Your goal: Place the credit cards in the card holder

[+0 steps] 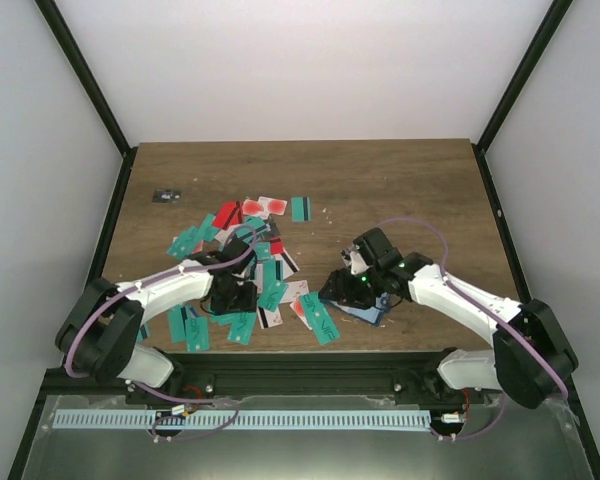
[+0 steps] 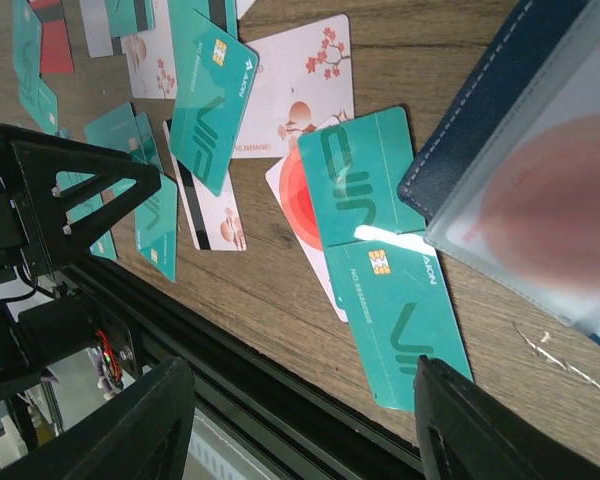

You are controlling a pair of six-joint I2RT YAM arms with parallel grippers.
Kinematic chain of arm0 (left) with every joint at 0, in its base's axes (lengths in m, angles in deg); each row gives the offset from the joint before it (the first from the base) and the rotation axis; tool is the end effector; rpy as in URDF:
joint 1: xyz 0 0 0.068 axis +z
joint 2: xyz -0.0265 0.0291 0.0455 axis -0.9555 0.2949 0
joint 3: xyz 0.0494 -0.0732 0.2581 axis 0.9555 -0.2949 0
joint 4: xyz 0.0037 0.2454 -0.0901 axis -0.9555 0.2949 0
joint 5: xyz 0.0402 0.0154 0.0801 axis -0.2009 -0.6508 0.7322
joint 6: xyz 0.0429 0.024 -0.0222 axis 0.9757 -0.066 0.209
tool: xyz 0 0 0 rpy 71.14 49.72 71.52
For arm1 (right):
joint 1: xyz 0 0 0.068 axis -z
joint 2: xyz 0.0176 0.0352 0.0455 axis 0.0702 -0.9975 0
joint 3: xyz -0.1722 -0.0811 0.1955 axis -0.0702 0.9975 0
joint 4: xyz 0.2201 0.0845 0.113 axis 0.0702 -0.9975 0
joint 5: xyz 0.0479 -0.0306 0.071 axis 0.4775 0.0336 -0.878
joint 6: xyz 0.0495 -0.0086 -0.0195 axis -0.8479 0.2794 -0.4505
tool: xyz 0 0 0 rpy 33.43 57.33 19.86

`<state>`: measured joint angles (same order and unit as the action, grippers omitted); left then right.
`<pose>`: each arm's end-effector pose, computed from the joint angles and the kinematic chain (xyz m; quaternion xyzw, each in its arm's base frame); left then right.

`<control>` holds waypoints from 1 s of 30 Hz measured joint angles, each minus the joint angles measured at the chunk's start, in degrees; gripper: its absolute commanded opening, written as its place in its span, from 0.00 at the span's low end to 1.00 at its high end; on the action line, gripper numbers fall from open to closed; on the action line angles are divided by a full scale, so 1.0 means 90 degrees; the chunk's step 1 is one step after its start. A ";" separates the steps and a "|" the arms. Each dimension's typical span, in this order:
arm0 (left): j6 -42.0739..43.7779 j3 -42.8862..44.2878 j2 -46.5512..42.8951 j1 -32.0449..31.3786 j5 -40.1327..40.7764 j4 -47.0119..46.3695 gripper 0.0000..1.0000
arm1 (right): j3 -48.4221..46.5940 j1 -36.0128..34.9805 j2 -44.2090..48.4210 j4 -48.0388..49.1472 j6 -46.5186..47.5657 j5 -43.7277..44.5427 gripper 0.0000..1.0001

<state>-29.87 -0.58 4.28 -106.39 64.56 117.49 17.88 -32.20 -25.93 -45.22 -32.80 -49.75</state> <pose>0.1902 -0.1316 0.1578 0.0137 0.9935 -0.1053 0.0412 0.1820 0.1554 0.2012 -0.0205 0.9361 0.3495 0.0341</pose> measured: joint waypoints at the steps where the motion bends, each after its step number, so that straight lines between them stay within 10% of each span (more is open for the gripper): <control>1: -0.0051 -0.0046 0.0058 -0.0090 0.0029 -0.0017 0.58 | 0.0039 0.0000 0.0058 0.0005 0.0000 0.0000 0.62; 17: -0.2106 -0.0172 0.0107 -0.2115 0.0709 -0.0338 0.58 | 0.0493 0.0000 0.0529 -0.0005 0.0046 -0.0024 0.62; 30: -0.2722 -0.0163 -0.0019 -0.2310 0.0933 0.0304 0.59 | 0.1137 -0.0772 0.0724 0.1037 -0.0619 -0.0340 0.61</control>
<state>-54.37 -2.05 4.10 -127.17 72.95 120.22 28.10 -39.15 -19.42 -35.89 -38.37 -52.81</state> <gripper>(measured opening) 0.604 0.617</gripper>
